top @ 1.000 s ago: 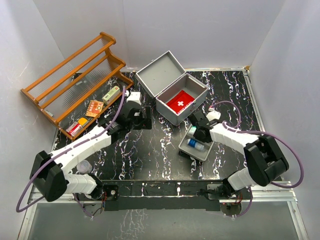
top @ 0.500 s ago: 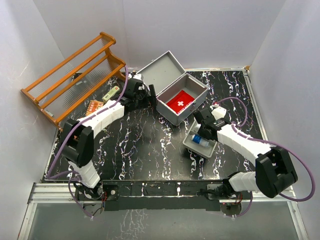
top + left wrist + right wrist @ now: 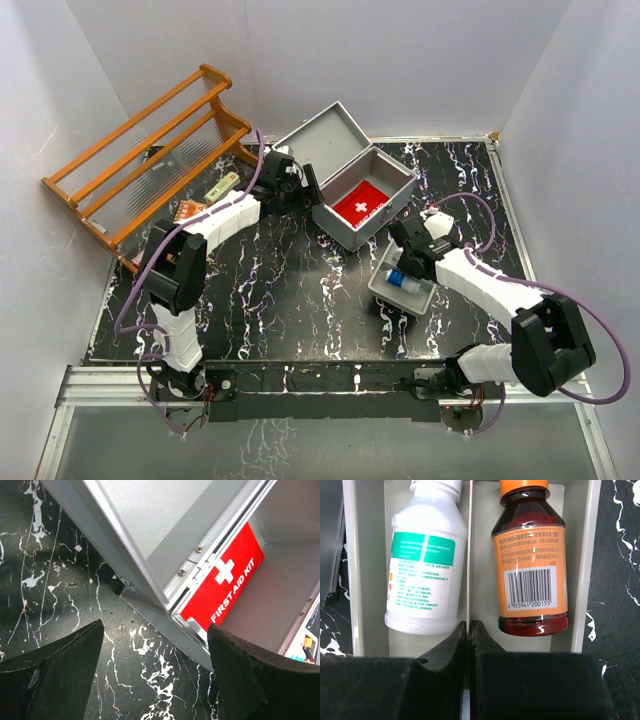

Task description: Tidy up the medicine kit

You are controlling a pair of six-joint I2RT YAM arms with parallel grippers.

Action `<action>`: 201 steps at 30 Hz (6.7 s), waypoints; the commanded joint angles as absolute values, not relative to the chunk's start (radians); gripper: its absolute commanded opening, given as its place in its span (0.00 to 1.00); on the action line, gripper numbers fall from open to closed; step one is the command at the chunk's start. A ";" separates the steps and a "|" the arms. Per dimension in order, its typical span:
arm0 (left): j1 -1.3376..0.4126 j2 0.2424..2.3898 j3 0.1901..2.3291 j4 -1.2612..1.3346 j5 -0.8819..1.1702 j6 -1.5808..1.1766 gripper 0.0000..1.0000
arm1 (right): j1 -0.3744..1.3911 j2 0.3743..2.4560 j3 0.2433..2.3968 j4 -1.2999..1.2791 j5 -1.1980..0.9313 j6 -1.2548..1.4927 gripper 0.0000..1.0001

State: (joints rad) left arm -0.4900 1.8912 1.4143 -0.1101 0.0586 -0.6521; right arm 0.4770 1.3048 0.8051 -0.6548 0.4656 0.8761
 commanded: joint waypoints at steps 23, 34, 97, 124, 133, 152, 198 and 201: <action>-0.492 1.753 1.246 -0.270 0.072 -0.788 0.63 | 0.467 1.224 0.966 -0.652 0.588 0.859 0.00; -0.523 1.655 1.067 -0.232 0.176 -0.796 0.62 | 0.466 1.306 1.153 -0.714 0.577 0.777 0.00; -0.586 1.106 0.967 -0.368 -0.280 -0.630 0.81 | 0.655 1.812 1.632 -0.986 0.673 1.103 0.00; -0.567 1.132 0.976 -0.370 -0.281 -0.621 0.83 | 0.672 1.752 1.576 -0.963 0.567 1.154 0.00; -0.558 1.141 0.991 -0.378 -0.274 -0.621 0.83 | 0.678 1.776 1.587 -1.000 0.658 1.150 0.00; -0.507 1.167 1.045 -0.384 -0.257 -0.605 0.87 | 0.699 1.832 1.574 -0.962 0.686 1.109 0.00; -0.263 1.268 1.089 -0.310 0.133 -0.547 0.99 | 0.721 1.770 1.443 -0.733 0.686 0.962 0.26; -0.244 1.290 1.098 -0.303 0.174 -0.512 0.99 | 0.720 1.748 1.451 -0.733 0.682 0.951 0.36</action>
